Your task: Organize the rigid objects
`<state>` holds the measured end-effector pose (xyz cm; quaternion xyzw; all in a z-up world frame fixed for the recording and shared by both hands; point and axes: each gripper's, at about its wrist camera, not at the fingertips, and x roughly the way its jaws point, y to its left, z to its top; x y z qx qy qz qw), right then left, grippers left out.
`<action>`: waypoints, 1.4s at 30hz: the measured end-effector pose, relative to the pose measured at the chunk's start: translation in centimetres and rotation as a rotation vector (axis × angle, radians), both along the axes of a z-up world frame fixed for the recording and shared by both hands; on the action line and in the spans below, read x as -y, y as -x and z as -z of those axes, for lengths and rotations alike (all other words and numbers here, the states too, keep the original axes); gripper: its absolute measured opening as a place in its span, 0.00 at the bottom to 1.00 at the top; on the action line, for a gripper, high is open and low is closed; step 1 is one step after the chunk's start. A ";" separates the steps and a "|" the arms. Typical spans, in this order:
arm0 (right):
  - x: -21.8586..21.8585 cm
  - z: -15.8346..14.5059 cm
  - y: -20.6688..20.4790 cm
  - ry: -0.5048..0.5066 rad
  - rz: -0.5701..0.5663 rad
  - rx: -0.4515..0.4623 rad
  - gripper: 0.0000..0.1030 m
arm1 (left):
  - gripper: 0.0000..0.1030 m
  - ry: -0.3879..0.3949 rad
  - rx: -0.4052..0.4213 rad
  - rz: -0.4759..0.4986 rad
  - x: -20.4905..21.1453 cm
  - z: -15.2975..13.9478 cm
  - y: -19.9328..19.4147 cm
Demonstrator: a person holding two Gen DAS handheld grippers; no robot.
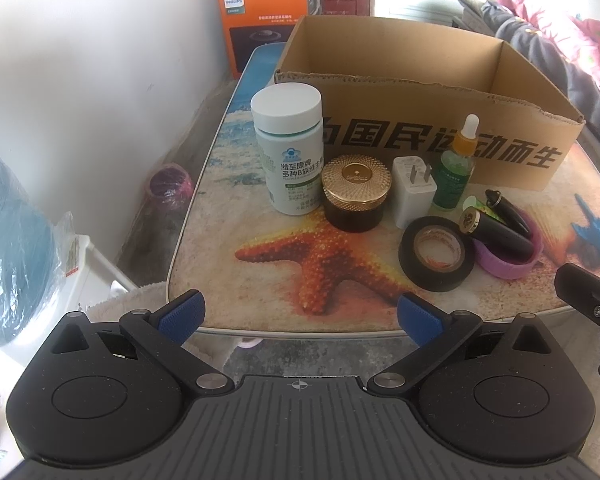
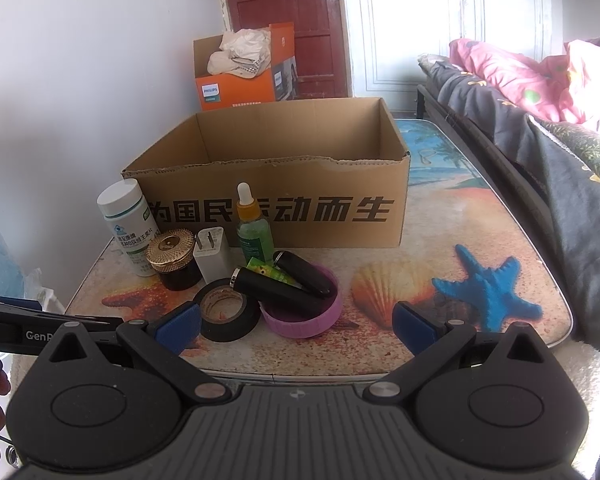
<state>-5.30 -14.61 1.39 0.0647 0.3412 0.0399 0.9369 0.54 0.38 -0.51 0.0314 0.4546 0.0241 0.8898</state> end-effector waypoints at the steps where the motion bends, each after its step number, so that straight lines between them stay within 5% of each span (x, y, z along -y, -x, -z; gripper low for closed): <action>1: 0.0 0.0 0.0 -0.001 0.000 0.001 1.00 | 1.00 0.000 0.000 0.000 0.0 0.0 0.0; 15: 1.0 -0.1 0.3 -0.056 -0.006 0.039 1.00 | 1.00 0.002 0.006 0.030 0.5 0.2 0.0; 29: 4.3 -0.4 -1.6 -0.110 -0.035 0.126 0.97 | 0.99 0.115 0.134 0.268 3.3 -0.6 -0.3; 37: 6.3 0.6 -3.6 -0.245 -0.147 0.099 0.73 | 0.91 0.210 0.156 0.404 5.4 0.1 -1.2; 42: 6.1 1.4 -5.4 -0.267 -0.264 0.059 0.62 | 0.70 0.245 0.109 0.478 7.0 1.0 -1.6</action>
